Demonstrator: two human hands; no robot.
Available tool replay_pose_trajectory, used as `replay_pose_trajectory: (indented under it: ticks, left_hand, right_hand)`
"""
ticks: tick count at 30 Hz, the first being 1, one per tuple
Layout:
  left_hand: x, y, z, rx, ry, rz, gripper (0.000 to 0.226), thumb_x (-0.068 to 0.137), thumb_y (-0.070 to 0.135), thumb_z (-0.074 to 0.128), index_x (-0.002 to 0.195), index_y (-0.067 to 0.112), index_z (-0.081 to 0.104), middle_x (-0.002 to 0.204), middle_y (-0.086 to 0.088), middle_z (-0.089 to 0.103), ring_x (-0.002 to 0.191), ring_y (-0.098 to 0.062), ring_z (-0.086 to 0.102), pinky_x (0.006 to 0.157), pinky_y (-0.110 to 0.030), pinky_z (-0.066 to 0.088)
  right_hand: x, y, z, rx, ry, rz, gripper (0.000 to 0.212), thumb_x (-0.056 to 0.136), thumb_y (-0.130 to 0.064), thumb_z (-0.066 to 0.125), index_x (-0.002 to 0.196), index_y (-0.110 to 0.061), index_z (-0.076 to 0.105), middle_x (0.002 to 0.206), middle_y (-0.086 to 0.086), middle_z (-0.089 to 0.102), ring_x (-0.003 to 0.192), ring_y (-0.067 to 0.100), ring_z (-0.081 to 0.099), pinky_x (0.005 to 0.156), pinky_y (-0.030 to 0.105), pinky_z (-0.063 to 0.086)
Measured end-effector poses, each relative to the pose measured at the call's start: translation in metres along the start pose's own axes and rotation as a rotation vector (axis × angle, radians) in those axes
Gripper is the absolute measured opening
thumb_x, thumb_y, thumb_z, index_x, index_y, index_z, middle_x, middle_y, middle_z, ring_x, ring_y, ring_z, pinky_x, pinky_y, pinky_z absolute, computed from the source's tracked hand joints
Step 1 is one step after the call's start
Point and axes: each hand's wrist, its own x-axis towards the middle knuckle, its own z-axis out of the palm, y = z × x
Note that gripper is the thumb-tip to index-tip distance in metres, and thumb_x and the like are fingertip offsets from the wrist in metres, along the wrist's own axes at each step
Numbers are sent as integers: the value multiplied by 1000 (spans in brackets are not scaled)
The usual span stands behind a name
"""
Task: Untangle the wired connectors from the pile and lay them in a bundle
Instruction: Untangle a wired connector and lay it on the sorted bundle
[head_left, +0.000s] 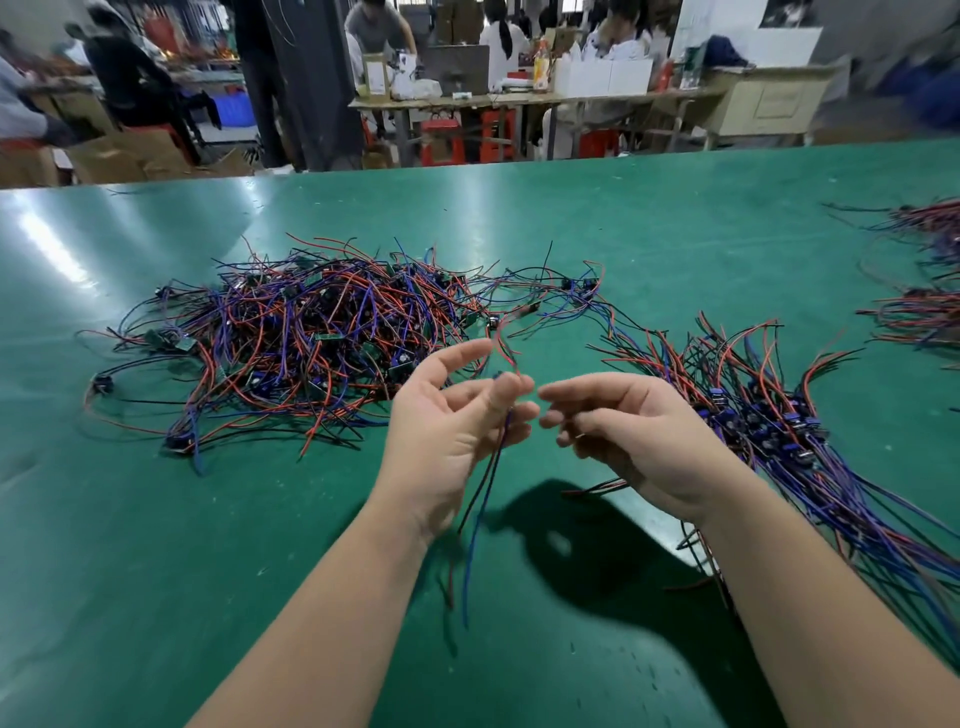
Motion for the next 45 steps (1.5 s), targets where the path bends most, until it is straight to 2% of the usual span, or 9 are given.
replay_pose_trajectory:
  ticks: [2,4,14,22,28,34,37,40,45]
  left_hand:
    - [-3,-5,3,109,-88,-21,59,55,27,77,106,14,51,70,-6,73,55,-14,68,54,-25,54]
    - [-7,-10,5,179,-149,-71,56,57,23,75,105,13,48,68,-6,72,58,-14,69,53,-24,54]
    - [-13,-21,5,439,-270,-390,12,86,4,66,93,14,66,70,0,66,62,-10,68,59,-22,56]
    - [-20,-24,4,595,-466,-493,4,84,13,72,84,17,73,70,-2,66,66,-18,61,72,-33,51]
    - [-20,-15,5,544,-449,-406,17,93,23,59,102,18,72,66,15,61,59,2,49,57,-14,37]
    - [-16,-4,2,177,-484,-441,14,77,25,73,89,20,76,64,11,61,56,1,51,55,-11,40]
    - [-13,4,0,-91,-430,-371,31,54,29,90,82,25,78,72,5,69,64,-5,68,50,-14,51]
    - [-10,7,0,-279,-293,-305,44,35,35,96,75,27,77,76,3,73,67,-12,72,44,-20,52]
    - [-6,-3,9,-209,-21,-195,32,35,35,88,63,28,74,65,6,69,57,-6,68,42,-15,47]
  right_hand:
    - [2,3,4,86,7,36,15,80,-6,62,90,-10,73,74,2,70,59,10,55,54,17,41]
    - [3,4,6,133,8,70,20,69,-21,67,83,-9,76,70,4,67,59,11,51,56,20,39]
    - [11,-3,-19,114,405,106,7,76,-6,68,71,-4,63,54,0,64,44,6,52,40,13,38]
    - [7,-9,-43,140,685,-21,11,78,-2,72,71,-9,66,53,-2,66,44,8,60,37,13,37]
    - [7,-11,-47,210,754,-70,23,86,-17,68,68,-12,55,47,-3,60,41,8,59,34,12,33]
    - [14,-7,-39,275,618,87,39,103,-34,34,87,-8,59,63,7,67,50,13,66,40,14,44]
    - [10,-2,-30,118,489,128,13,92,-18,59,97,-6,62,67,5,70,50,14,65,41,16,46]
    - [6,2,-19,-47,250,63,35,67,-8,78,99,-2,66,65,3,68,49,14,61,41,17,42]
    - [5,7,6,-20,7,-91,24,59,-9,81,80,-21,77,65,1,67,53,12,58,48,19,42]
